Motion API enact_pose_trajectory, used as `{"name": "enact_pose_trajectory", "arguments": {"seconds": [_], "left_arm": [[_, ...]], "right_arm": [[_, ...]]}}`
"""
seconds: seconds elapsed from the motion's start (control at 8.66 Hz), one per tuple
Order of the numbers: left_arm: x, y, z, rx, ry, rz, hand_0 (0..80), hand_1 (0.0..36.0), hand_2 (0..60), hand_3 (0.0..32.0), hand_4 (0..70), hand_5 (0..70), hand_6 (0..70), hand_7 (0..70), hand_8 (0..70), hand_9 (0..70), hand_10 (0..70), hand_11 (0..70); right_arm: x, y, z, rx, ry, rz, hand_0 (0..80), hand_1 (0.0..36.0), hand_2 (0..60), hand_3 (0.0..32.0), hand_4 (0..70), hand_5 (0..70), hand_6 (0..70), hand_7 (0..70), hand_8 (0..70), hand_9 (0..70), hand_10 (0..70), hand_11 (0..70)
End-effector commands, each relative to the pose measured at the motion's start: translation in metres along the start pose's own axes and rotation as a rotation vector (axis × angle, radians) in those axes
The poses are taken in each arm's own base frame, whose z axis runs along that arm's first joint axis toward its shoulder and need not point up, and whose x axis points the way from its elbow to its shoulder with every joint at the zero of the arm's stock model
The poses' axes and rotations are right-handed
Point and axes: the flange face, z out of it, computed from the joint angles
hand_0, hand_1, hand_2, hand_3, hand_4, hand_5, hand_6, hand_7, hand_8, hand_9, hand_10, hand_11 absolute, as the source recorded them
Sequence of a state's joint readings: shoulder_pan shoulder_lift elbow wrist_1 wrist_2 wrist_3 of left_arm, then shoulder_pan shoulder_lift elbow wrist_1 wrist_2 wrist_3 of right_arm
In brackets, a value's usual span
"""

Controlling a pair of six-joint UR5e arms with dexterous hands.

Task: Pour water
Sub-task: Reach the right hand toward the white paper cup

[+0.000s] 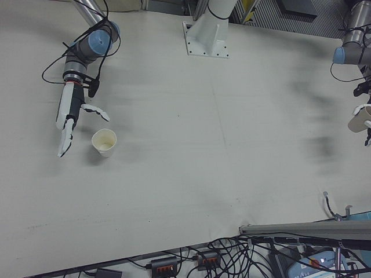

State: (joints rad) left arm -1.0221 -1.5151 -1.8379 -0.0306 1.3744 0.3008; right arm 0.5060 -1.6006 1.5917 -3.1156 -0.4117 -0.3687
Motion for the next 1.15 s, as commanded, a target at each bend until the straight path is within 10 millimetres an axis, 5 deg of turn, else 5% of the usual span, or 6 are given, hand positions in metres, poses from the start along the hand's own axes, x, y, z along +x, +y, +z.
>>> {"name": "enact_pose_trajectory", "arguments": {"seconds": [0.0, 0.35, 1.04], "left_arm": [[0.0, 0.001, 0.001, 0.001, -0.001, 0.002, 74.9, 36.0, 60.0, 0.0, 53.9, 70.0, 11.9, 16.0, 4.1, 5.5, 7.6, 14.6], [0.002, 0.006, 0.001, -0.006, 0.003, 0.002, 75.1, 36.0, 60.0, 0.0, 54.5, 70.0, 12.0, 15.9, 4.0, 5.4, 7.6, 14.6], [0.004, 0.006, -0.002, -0.005, 0.004, 0.002, 73.4, 36.0, 60.0, 0.0, 54.5, 70.0, 11.6, 15.5, 3.9, 5.2, 7.6, 14.5]], "right_arm": [[-0.009, -0.023, -0.01, -0.001, 0.105, -0.074, 47.9, 19.1, 21.0, 0.0, 2.9, 0.0, 0.0, 0.1, 0.0, 0.0, 0.0, 0.3], [-0.022, -0.055, -0.013, 0.031, 0.098, -0.125, 47.5, 18.3, 20.3, 0.0, 2.9, 0.0, 0.0, 0.0, 0.0, 0.0, 0.0, 0.6], [0.012, -0.009, 0.016, 0.002, 0.074, -0.091, 46.9, 17.5, 21.5, 0.0, 3.3, 0.0, 0.4, 0.5, 0.0, 0.0, 0.0, 1.2]]}}
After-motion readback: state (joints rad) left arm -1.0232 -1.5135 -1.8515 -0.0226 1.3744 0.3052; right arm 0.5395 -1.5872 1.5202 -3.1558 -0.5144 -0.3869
